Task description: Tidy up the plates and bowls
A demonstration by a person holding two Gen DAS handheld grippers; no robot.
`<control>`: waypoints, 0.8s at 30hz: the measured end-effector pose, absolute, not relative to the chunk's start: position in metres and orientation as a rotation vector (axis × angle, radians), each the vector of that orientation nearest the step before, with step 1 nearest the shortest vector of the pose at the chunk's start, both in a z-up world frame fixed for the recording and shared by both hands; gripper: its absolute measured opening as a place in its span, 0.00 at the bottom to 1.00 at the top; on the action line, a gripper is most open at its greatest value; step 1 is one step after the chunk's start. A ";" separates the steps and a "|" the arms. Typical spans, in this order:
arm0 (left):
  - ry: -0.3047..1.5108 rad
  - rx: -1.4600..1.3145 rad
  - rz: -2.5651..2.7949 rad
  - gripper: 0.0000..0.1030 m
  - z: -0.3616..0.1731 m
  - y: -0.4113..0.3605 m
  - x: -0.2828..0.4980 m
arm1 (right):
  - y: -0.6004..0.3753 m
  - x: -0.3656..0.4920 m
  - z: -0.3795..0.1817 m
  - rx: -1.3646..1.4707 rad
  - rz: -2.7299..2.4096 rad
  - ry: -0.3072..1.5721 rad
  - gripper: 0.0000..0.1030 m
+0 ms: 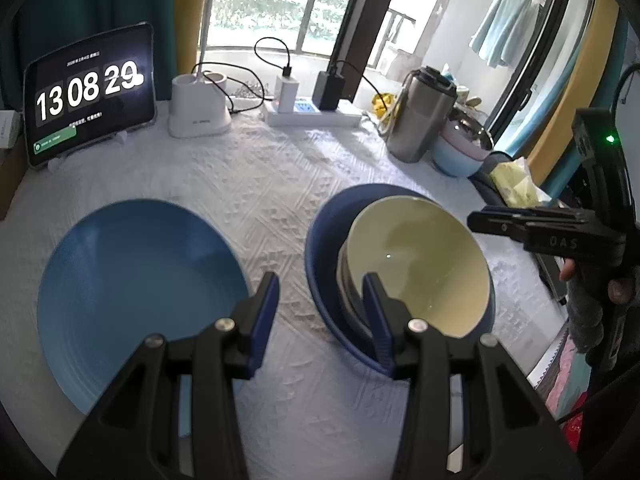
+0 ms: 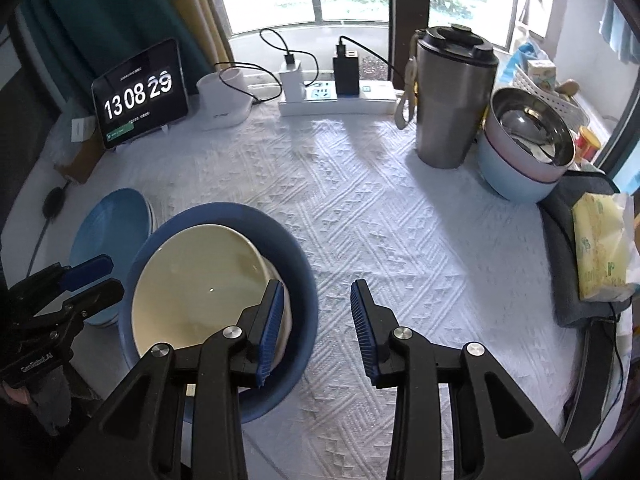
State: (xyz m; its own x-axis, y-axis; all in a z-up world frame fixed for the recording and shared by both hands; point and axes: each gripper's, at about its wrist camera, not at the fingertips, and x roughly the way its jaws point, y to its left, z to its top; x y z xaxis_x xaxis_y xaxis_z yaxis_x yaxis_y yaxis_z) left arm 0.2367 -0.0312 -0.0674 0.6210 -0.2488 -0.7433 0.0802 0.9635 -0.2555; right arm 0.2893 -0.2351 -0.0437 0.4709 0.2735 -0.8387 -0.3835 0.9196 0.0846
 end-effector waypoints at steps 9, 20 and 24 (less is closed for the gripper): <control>0.896 -0.192 -0.194 0.44 -0.073 -0.036 0.242 | -0.243 0.293 -0.054 -0.098 0.407 1.033 0.36; 0.898 -0.161 -0.208 0.44 -0.075 -0.042 0.244 | -0.244 0.298 -0.073 -0.083 0.434 1.073 0.37; 0.909 -0.162 -0.210 0.44 -0.078 -0.043 0.244 | -0.246 0.299 -0.074 -0.073 0.437 1.070 0.41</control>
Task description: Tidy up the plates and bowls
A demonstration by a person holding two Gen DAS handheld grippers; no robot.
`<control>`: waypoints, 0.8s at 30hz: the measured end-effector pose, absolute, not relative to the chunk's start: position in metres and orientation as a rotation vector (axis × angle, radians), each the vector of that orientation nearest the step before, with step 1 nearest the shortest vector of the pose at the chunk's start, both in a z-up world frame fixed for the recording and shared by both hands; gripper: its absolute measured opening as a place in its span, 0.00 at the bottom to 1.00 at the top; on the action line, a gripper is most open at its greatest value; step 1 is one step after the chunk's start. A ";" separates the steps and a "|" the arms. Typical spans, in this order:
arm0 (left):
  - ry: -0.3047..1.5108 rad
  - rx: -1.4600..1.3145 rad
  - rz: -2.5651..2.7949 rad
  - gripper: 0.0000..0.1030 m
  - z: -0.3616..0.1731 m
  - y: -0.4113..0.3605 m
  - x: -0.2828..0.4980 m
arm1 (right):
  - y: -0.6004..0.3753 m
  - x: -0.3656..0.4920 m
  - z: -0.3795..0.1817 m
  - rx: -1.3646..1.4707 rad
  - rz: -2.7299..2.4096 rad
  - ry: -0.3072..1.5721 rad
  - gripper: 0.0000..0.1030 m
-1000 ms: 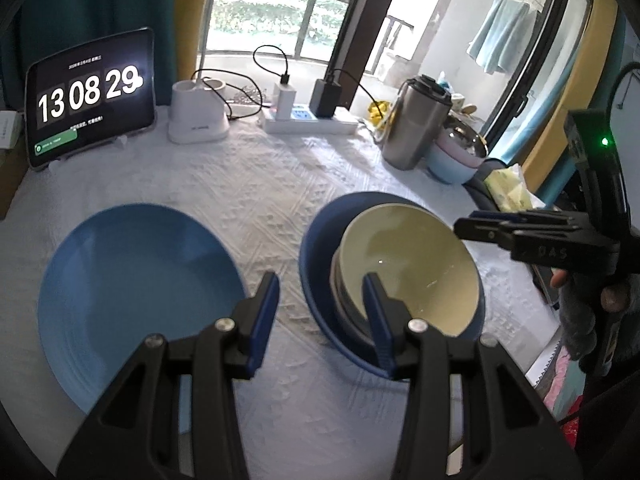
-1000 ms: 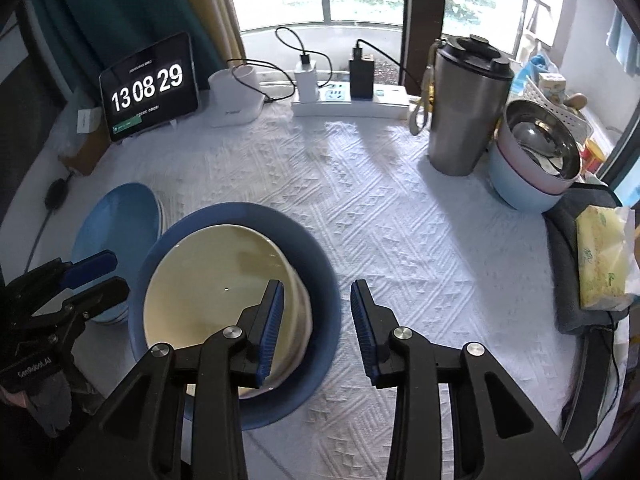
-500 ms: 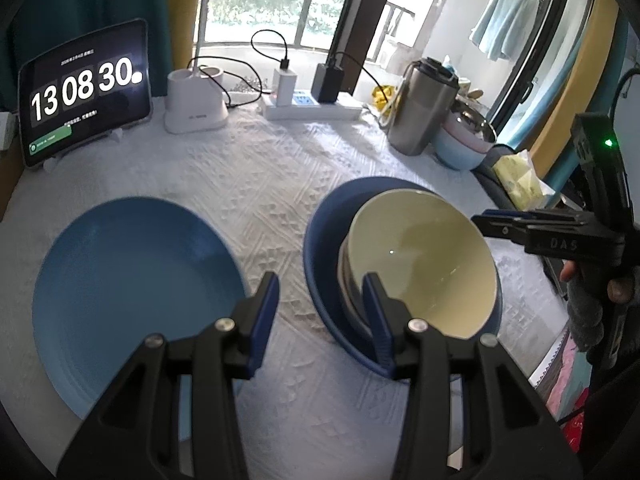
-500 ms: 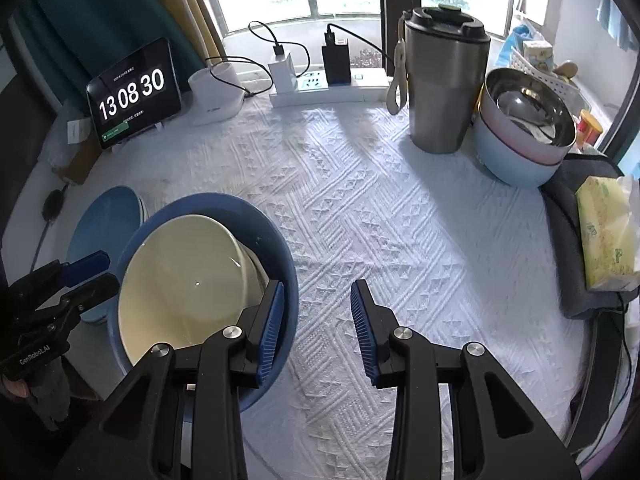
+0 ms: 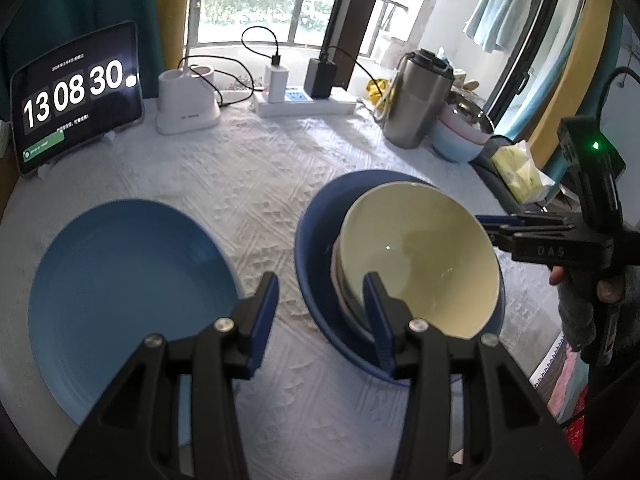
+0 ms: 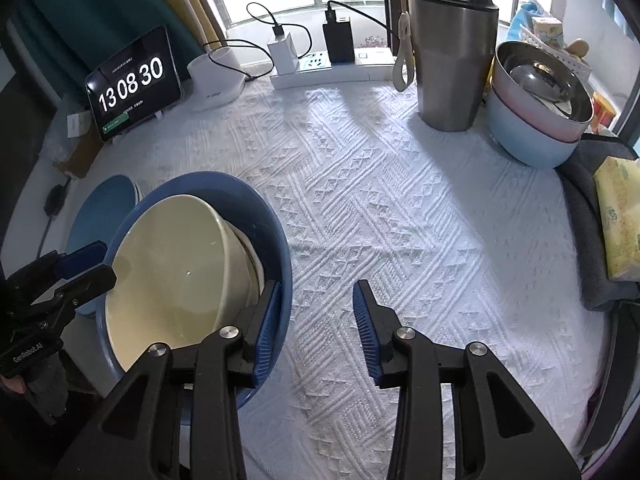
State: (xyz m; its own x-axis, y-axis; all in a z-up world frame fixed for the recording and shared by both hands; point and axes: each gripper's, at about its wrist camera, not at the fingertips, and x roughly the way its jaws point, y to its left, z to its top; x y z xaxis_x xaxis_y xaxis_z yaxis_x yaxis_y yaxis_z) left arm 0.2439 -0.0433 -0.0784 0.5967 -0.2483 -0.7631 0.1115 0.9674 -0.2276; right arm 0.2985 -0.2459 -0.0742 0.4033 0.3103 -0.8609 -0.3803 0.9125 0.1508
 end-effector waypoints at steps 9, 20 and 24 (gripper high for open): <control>0.950 -0.110 -0.239 0.46 -0.091 -0.063 0.248 | -0.247 0.299 -0.090 -0.042 0.454 1.072 0.45; 0.927 -0.114 -0.232 0.49 -0.097 -0.066 0.253 | -0.252 0.297 -0.101 0.020 0.489 1.022 0.45; 0.922 -0.118 -0.233 0.48 -0.098 -0.066 0.255 | -0.253 0.297 -0.103 0.040 0.501 1.009 0.45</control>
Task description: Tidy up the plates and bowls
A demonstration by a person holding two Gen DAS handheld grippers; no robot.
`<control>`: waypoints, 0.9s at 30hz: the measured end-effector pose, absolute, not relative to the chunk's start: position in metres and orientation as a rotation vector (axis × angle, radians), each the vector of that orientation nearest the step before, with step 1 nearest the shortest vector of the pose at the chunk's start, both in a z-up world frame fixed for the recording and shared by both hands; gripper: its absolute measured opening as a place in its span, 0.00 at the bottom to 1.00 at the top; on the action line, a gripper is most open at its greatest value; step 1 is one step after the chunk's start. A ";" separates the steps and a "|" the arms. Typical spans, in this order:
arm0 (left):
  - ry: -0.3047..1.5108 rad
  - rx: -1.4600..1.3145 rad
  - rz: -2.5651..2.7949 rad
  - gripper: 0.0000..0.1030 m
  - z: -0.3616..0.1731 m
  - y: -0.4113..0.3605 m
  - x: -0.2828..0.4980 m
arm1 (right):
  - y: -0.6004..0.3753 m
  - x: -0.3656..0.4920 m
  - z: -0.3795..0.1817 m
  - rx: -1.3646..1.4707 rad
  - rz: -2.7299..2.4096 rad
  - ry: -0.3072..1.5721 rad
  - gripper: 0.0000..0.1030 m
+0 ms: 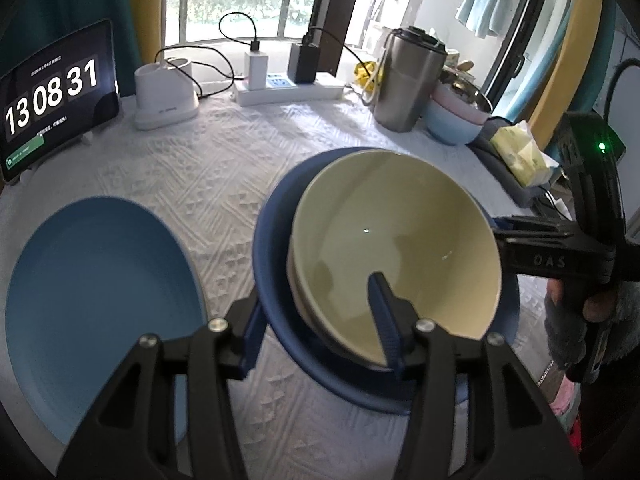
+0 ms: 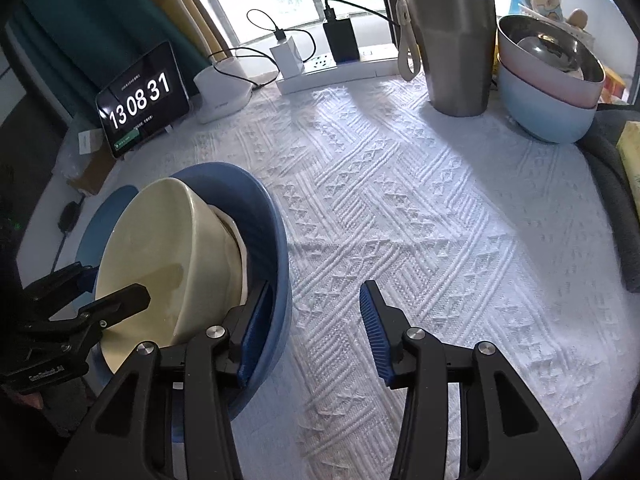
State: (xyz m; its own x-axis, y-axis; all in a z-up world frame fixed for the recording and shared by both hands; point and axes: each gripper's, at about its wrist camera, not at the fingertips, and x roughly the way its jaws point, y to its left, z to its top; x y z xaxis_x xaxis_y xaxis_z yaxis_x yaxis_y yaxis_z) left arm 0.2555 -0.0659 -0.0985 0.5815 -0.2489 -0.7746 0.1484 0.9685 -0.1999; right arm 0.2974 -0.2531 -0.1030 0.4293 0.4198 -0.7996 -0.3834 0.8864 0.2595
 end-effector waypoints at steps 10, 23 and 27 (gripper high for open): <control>0.894 -0.193 -0.254 0.47 -0.085 -0.049 0.244 | -0.255 0.297 -0.105 0.067 0.526 0.995 0.44; 0.900 -0.208 -0.168 0.47 -0.087 -0.021 0.244 | -0.254 0.297 -0.105 0.069 0.538 0.996 0.43; 0.898 -0.186 -0.145 0.47 -0.093 -0.026 0.251 | -0.254 0.297 -0.105 0.080 0.538 1.000 0.43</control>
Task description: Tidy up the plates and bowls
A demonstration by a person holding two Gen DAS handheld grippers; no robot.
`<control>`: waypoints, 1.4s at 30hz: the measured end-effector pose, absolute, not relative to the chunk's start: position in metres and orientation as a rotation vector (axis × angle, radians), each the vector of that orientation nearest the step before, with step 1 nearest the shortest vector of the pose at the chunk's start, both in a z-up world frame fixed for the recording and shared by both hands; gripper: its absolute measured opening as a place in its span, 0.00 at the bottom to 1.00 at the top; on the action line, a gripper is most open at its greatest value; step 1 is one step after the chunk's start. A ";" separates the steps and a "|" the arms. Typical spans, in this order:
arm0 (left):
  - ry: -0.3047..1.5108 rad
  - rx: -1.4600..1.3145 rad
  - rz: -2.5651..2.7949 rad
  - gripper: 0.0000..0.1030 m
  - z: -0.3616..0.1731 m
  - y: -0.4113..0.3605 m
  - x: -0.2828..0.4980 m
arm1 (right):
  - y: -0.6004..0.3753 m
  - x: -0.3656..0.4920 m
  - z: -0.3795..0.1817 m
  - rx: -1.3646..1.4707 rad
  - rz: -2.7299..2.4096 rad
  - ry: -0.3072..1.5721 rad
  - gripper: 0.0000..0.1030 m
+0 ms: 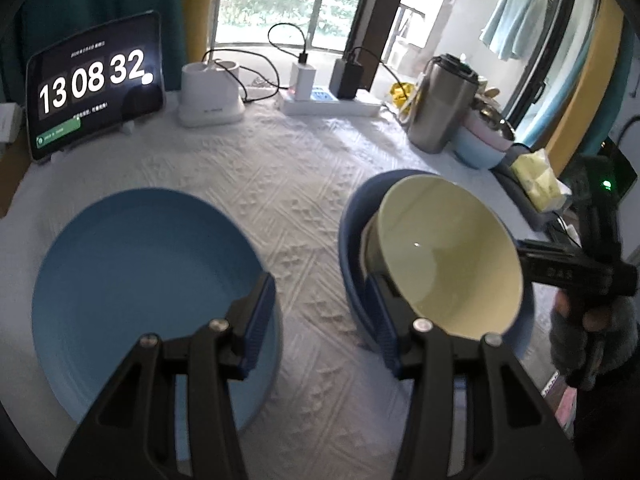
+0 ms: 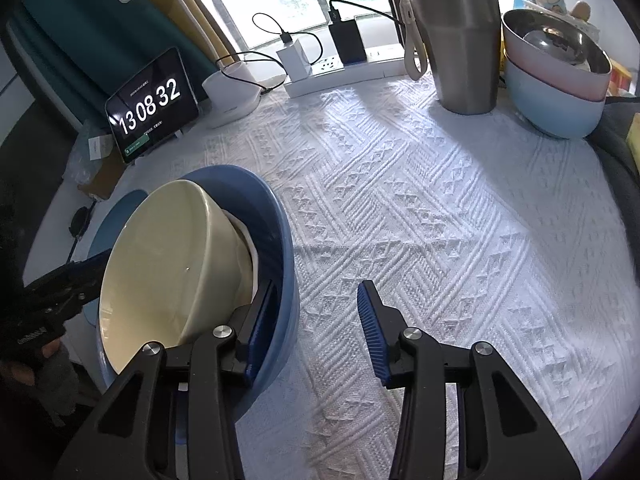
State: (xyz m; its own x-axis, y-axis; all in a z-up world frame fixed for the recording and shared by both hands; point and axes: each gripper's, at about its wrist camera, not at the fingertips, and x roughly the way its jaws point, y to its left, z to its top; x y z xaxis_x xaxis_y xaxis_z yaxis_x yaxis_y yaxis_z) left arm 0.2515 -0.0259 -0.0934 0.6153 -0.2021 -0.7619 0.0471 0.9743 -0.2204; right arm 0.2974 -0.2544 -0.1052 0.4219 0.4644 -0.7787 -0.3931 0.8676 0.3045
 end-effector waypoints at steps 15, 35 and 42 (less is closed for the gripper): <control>0.894 -0.147 -0.170 0.10 -0.089 -0.043 0.253 | -0.256 0.296 -0.107 0.158 0.506 1.010 0.37; 0.859 -0.274 -0.233 0.09 -0.091 -0.030 0.246 | -0.252 0.280 -0.105 0.305 0.439 0.944 0.13; 0.827 -0.267 -0.241 0.09 -0.085 -0.027 0.243 | -0.252 0.279 -0.104 0.323 0.431 0.970 0.12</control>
